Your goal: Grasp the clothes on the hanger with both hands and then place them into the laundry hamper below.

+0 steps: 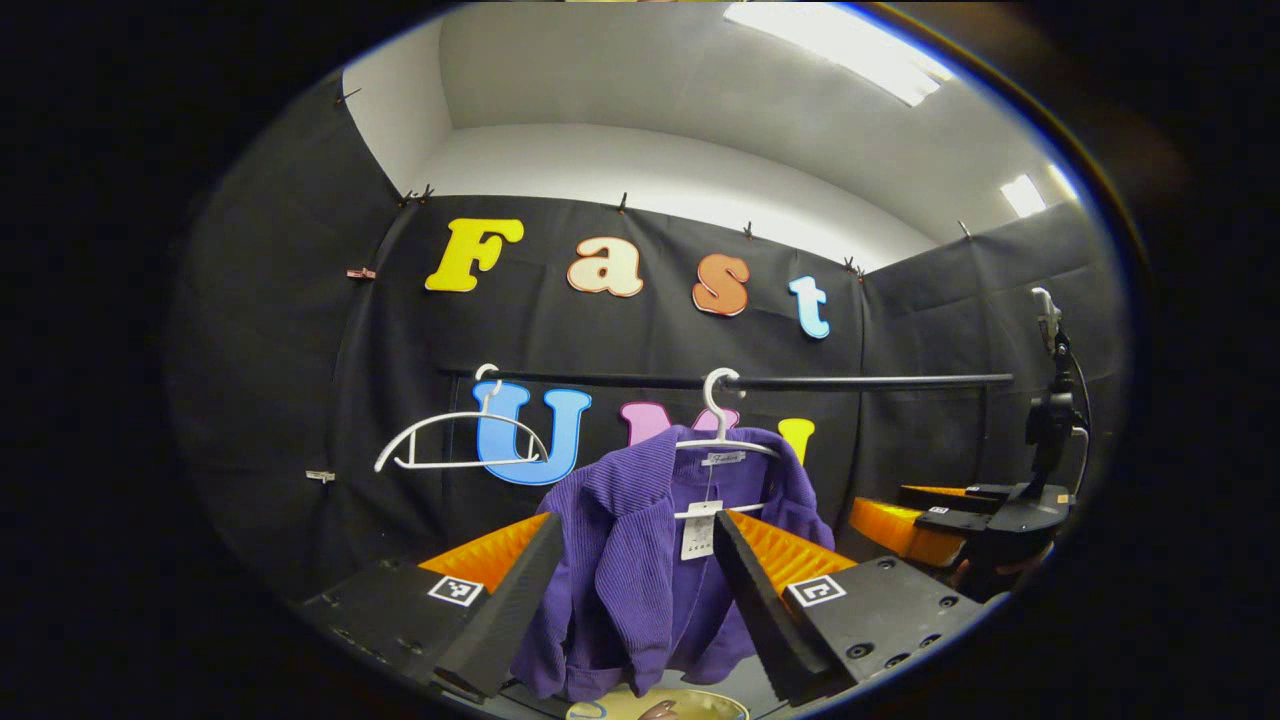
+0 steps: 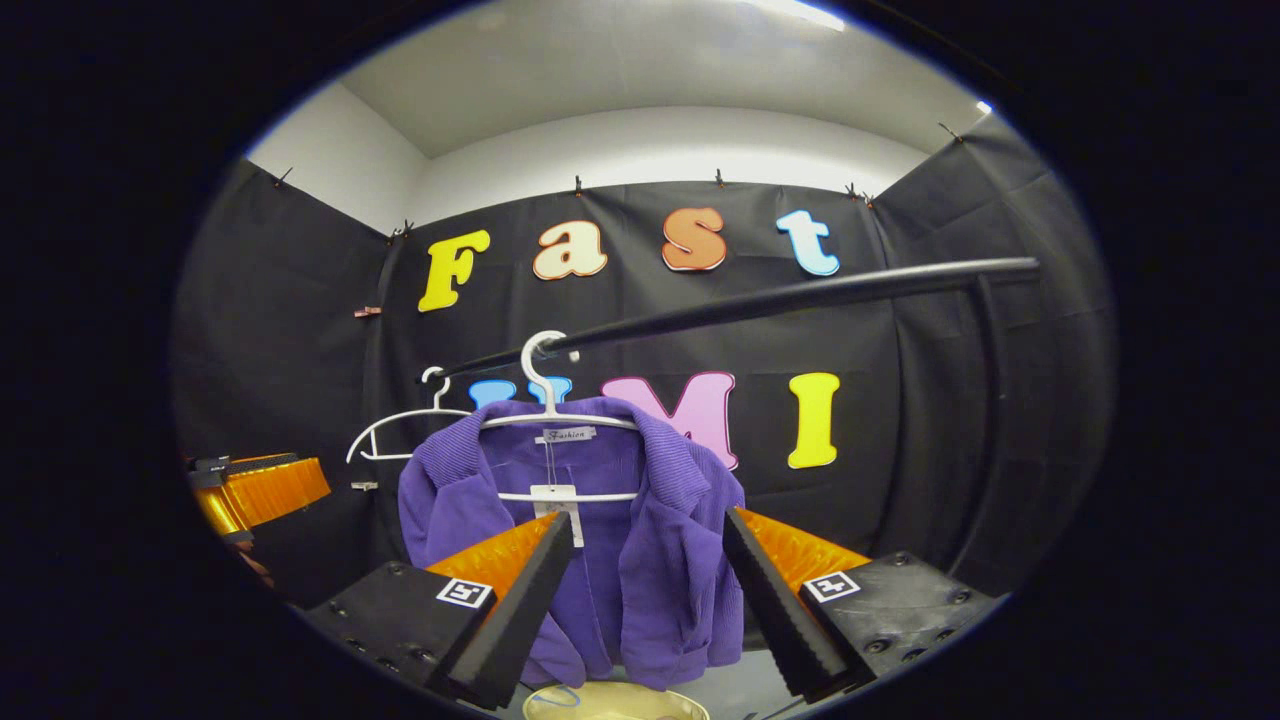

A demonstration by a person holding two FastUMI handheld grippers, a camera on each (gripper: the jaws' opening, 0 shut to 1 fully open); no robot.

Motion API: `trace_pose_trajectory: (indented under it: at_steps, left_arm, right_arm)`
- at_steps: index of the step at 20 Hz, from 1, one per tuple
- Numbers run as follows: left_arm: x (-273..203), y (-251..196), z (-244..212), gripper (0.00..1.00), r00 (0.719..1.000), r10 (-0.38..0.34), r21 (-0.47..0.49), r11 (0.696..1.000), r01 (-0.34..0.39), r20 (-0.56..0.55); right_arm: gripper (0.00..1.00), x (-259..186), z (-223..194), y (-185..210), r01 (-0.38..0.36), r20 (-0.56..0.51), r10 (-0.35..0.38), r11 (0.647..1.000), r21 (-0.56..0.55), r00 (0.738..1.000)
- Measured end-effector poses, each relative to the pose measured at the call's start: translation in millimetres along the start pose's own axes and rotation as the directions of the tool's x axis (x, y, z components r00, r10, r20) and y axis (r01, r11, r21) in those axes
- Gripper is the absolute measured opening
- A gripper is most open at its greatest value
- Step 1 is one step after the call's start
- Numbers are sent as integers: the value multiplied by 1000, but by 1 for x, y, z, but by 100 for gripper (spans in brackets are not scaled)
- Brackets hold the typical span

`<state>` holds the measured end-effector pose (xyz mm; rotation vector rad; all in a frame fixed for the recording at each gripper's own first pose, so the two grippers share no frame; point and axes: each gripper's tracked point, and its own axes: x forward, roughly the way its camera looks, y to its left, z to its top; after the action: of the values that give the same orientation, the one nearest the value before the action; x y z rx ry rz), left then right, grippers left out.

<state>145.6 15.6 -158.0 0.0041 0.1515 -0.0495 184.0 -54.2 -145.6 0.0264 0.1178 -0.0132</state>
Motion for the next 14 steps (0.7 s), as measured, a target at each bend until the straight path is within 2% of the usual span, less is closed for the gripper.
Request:
trace_pose_trajectory:
  at_steps: [7,10,14]
  left_arm:
    - [63,5,-52,95,995,84,-45,995,-87,-45]
    - [85,7,-73,94,993,93,-57,994,-98,-79]
    - [108,7,-109,95,983,109,-55,991,-118,-146]
  right_arm:
    - [97,67,-56,-27,-32,-87,36,998,56,996]
    - [97,84,-75,-37,-41,-127,52,995,88,991]
    - [96,98,-98,-30,-103,-167,131,980,168,977]
